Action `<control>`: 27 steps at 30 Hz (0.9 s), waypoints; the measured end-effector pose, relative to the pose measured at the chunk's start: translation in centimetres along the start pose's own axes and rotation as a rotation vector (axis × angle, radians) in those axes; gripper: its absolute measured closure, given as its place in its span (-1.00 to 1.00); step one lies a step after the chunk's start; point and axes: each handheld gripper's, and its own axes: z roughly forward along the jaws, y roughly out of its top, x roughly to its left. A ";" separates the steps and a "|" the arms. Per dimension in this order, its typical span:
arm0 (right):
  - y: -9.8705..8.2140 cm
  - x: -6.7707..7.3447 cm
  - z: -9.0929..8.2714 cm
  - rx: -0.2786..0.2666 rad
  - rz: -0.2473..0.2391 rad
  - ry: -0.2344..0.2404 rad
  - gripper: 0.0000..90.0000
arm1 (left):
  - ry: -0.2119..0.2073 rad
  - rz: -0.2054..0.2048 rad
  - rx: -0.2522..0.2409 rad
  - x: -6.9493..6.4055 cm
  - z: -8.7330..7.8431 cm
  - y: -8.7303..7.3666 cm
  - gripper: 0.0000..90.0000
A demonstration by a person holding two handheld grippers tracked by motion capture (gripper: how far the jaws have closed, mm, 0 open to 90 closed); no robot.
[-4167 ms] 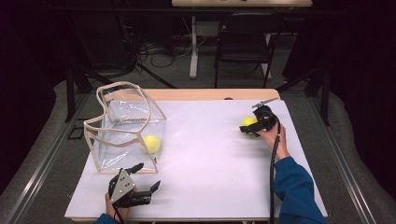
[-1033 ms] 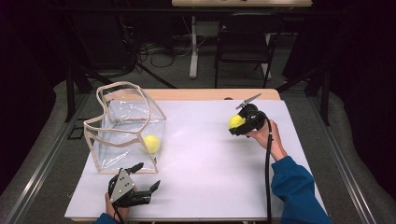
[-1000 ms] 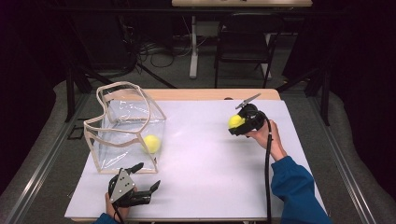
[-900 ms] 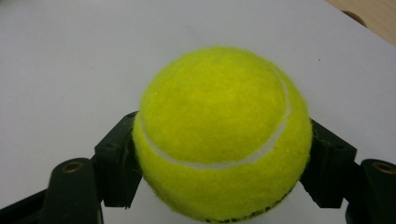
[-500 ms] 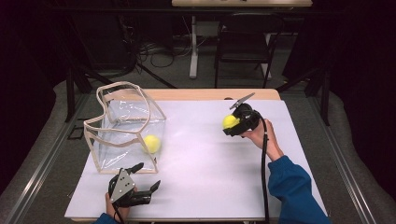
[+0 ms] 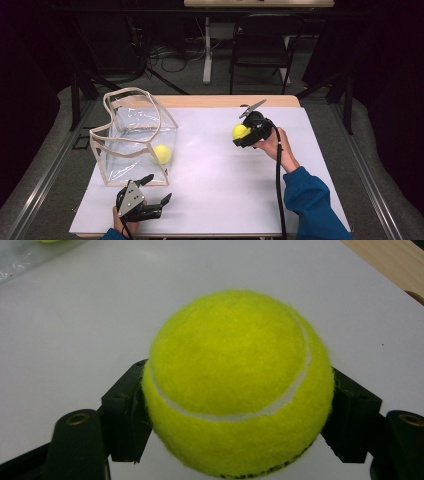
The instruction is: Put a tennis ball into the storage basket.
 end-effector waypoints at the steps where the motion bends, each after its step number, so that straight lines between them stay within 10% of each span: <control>1: 0.1 0.1 0.0 -0.004 0.000 0.000 -0.42 | 0.000 0.001 0.000 0.0 0.0 0.0 -0.64; 27: 2.5 2.6 -0.4 -0.043 -0.070 0.047 -0.42 | -0.001 -0.001 -0.001 0.0 0.0 0.0 -0.64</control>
